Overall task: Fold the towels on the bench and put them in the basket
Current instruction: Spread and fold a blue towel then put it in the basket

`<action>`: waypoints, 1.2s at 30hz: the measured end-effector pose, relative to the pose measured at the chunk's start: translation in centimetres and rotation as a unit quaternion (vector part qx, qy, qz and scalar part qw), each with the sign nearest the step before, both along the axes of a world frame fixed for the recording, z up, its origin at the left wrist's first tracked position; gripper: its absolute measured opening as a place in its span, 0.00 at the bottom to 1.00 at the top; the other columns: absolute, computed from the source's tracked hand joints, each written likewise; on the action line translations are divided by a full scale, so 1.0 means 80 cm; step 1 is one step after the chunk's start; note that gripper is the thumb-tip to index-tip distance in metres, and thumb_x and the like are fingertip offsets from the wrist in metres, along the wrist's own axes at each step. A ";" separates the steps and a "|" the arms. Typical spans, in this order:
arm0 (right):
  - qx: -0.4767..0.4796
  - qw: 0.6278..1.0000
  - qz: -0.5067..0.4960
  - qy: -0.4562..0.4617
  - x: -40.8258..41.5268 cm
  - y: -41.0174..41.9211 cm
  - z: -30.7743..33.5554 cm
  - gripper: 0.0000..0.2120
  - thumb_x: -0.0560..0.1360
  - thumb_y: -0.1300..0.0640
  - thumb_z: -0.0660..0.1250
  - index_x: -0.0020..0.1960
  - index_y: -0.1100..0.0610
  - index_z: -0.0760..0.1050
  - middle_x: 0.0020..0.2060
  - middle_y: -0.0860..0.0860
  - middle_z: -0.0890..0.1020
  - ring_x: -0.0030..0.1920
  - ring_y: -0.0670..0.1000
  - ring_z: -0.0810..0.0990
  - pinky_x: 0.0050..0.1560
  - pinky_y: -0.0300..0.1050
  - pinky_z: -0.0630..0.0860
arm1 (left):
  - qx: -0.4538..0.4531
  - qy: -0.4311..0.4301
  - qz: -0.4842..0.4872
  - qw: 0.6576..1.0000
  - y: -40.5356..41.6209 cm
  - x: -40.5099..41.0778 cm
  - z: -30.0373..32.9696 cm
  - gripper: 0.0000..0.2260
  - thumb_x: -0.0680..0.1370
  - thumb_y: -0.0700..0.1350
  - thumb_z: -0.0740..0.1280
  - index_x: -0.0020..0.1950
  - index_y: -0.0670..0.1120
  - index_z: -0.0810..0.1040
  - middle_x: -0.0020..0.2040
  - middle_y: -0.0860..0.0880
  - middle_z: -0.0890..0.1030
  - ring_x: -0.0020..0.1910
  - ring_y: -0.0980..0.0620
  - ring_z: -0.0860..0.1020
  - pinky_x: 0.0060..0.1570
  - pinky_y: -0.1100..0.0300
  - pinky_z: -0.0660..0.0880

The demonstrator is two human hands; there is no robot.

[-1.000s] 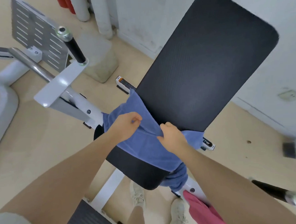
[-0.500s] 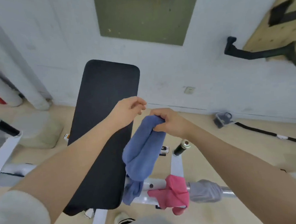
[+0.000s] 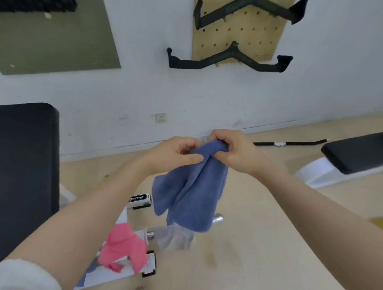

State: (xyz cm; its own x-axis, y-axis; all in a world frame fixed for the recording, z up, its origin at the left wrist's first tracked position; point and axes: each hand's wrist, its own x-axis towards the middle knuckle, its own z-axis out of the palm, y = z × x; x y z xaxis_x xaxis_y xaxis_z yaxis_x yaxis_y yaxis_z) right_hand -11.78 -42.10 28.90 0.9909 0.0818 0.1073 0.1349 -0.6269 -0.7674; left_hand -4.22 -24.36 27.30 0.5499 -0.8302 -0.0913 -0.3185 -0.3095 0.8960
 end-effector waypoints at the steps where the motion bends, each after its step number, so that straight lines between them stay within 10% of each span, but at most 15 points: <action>1: -0.038 0.999 -0.018 -0.008 -0.014 -0.033 -0.002 0.13 0.64 0.67 0.60 0.34 0.48 0.69 0.29 0.42 0.72 0.32 0.41 0.70 0.33 0.35 0.65 | 0.013 -0.001 -0.030 0.999 -0.033 -0.007 -0.003 0.01 0.74 0.46 0.66 0.43 0.50 0.77 0.38 0.59 0.77 0.39 0.61 0.74 0.43 0.68 0.70; 7: -0.332 0.929 -0.126 -0.105 -0.075 -0.208 -0.041 0.12 0.69 0.58 0.57 0.46 0.59 0.77 0.38 0.53 0.77 0.34 0.57 0.75 0.33 0.39 0.63 | 0.048 -0.078 -0.049 0.995 -0.232 -0.026 -0.021 0.09 0.76 0.42 0.66 0.38 0.54 0.72 0.33 0.57 0.71 0.31 0.61 0.67 0.35 0.65 0.64; 15: -0.361 0.921 -0.142 -0.026 -0.102 -0.409 -0.088 0.30 0.69 0.54 0.66 0.69 0.57 0.63 0.68 0.56 0.70 0.59 0.58 0.76 0.60 0.50 0.71 | 0.128 -0.183 -0.152 0.963 -0.484 -0.032 -0.055 0.07 0.74 0.48 0.64 0.44 0.45 0.75 0.39 0.48 0.77 0.36 0.52 0.73 0.39 0.53 0.72; 22: 0.000 0.970 -0.205 0.133 -0.078 -0.596 -0.065 0.11 0.74 0.60 0.65 0.56 0.56 0.70 0.51 0.53 0.79 0.52 0.54 0.77 0.54 0.49 0.74 | 0.101 -0.190 -0.167 0.962 -0.694 -0.014 -0.048 0.08 0.73 0.42 0.65 0.37 0.52 0.70 0.31 0.56 0.72 0.31 0.59 0.68 0.33 0.65 0.64; 29: -0.033 0.965 -0.239 0.102 -0.087 -0.773 -0.078 0.05 0.74 0.64 0.63 0.49 0.63 0.75 0.44 0.60 0.80 0.47 0.59 0.77 0.48 0.50 0.73 | 0.109 -0.253 -0.156 0.949 -0.876 -0.024 -0.058 0.15 0.73 0.42 0.63 0.33 0.54 0.60 0.32 0.52 0.71 0.35 0.50 0.71 0.36 0.50 0.71; 36: -0.005 0.969 -0.235 0.073 -0.123 -0.963 -0.093 0.15 0.76 0.61 0.63 0.35 0.46 0.69 0.31 0.42 0.73 0.32 0.37 0.71 0.35 0.29 0.68 | 0.100 -0.142 -0.101 0.980 -1.047 -0.066 -0.076 0.07 0.75 0.44 0.64 0.38 0.50 0.68 0.32 0.56 0.71 0.33 0.59 0.68 0.32 0.66 0.63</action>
State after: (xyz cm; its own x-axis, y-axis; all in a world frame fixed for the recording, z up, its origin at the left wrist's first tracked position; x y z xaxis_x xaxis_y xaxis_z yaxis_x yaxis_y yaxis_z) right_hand -21.60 -119.14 21.47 0.9236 -0.3818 -0.0349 -0.2764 -0.6000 -0.7508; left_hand -9.53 -108.11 21.22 0.4035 -0.9058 -0.1293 -0.6192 -0.3743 0.6903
